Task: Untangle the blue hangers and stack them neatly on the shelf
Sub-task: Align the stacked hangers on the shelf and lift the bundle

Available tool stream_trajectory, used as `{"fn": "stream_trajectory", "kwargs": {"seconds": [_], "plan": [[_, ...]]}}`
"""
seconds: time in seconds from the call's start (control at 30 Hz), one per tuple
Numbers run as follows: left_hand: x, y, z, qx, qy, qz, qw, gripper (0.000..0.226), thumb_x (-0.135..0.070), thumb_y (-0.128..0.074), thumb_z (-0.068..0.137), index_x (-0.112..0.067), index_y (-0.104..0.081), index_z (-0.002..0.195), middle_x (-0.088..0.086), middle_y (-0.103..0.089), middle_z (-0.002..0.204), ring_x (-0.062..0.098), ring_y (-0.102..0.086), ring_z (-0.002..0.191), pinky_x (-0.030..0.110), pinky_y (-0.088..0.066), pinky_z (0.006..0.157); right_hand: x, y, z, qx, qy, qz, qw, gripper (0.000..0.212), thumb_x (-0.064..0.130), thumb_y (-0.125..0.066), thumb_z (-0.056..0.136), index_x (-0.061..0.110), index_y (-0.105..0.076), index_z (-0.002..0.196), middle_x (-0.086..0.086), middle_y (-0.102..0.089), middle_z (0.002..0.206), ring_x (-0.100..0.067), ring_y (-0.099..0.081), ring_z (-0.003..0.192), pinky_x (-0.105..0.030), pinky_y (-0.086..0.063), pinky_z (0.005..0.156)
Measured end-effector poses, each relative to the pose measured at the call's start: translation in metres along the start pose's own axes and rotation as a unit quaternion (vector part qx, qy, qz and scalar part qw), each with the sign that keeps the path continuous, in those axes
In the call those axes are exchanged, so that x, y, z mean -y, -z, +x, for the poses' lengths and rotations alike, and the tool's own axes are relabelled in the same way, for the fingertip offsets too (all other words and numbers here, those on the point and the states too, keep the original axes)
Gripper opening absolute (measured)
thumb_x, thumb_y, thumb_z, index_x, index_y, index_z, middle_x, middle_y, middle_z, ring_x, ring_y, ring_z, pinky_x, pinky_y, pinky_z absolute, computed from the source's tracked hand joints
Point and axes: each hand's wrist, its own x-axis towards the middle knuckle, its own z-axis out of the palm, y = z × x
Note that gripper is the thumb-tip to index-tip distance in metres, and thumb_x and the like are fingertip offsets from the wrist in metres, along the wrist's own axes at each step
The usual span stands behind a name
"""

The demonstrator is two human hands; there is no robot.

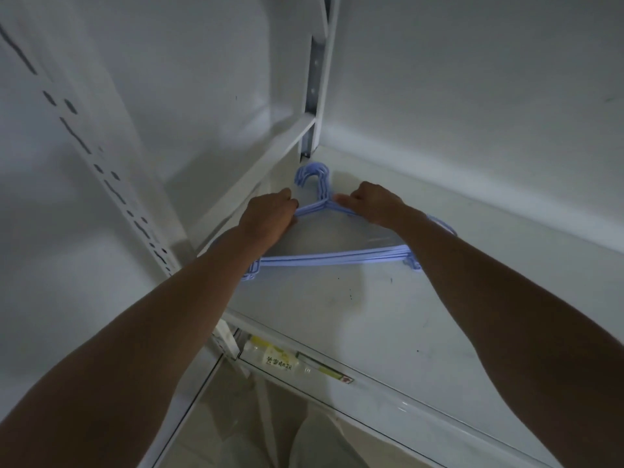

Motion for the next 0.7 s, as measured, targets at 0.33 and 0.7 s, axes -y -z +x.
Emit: {"fn": "stream_trajectory", "kwargs": {"seconds": [0.33,0.7], "plan": [[-0.005,0.001,-0.003,-0.005,0.084,-0.055,0.995,0.016,-0.036,-0.065,0.09,-0.02,-0.065,0.095,0.005,-0.065,0.098,0.031,-0.065,0.093,0.033,-0.045,0.067,-0.011,-0.021,-0.022,-0.062,0.057,-0.106,0.991,0.031,0.039,-0.057,0.099,0.014,-0.064,0.115,-0.012,-0.057,0.12,-0.035,-0.057,0.114,-0.043,-0.049,0.086],[-0.017,0.059,-0.037,0.056,0.119,-0.201,0.971,0.063,-0.047,-0.058,0.095,-0.006,-0.047,0.142,0.018,-0.05,0.141,0.036,-0.048,0.131,0.045,-0.044,0.101,-0.008,0.012,-0.094,-0.085,-0.034,-0.015,0.996,0.061,0.035,-0.061,0.098,0.007,-0.045,0.149,-0.017,-0.051,0.145,-0.038,-0.05,0.132,-0.046,-0.043,0.108]]}}
